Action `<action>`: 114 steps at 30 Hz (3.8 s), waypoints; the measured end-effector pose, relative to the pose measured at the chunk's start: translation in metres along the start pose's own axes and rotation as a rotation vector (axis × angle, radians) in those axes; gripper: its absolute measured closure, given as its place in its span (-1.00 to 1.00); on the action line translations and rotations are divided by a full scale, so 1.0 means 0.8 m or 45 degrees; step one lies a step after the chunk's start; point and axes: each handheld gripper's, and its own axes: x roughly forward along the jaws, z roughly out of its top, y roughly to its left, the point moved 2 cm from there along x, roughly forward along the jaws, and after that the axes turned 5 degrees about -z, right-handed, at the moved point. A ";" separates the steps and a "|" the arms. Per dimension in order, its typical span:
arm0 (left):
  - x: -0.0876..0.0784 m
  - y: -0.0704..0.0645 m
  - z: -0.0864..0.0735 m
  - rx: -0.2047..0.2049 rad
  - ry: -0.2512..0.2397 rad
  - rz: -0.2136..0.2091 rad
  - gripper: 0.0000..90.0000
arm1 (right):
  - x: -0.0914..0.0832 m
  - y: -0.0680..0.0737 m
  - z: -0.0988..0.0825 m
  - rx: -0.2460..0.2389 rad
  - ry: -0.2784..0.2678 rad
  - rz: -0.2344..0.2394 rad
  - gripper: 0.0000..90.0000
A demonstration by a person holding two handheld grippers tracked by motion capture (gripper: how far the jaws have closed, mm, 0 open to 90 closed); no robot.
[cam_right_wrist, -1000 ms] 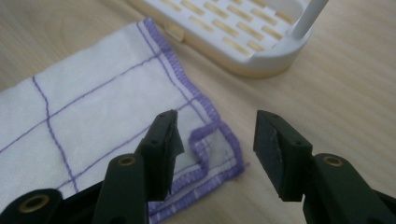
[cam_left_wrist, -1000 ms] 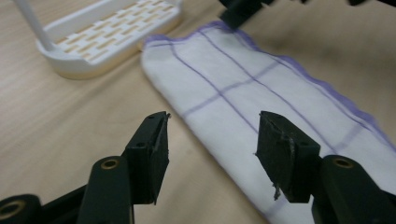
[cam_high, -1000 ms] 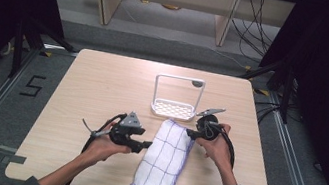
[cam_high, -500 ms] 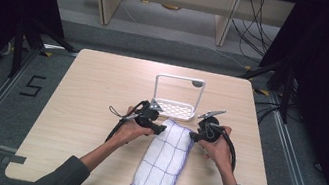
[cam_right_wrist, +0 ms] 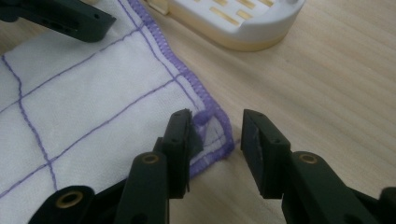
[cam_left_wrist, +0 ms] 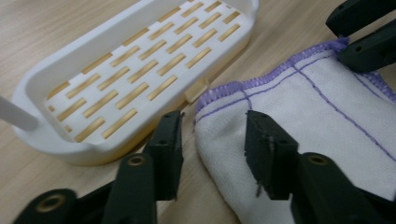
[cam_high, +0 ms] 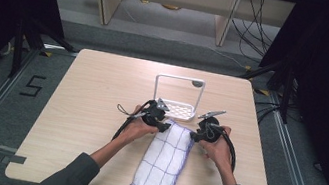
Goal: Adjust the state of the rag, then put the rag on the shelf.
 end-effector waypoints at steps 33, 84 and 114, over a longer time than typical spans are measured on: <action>-0.033 0.013 -0.032 0.011 0.002 0.003 0.76 | 0.026 0.030 0.038 0.010 -0.026 0.086 0.22; -0.075 -0.004 -0.031 0.096 -0.092 -0.027 0.82 | -0.018 0.046 0.027 -0.109 -0.165 0.173 0.85; -0.106 -0.018 -0.018 0.096 -0.170 -0.086 0.81 | -0.055 0.055 0.032 -0.142 -0.299 0.206 0.85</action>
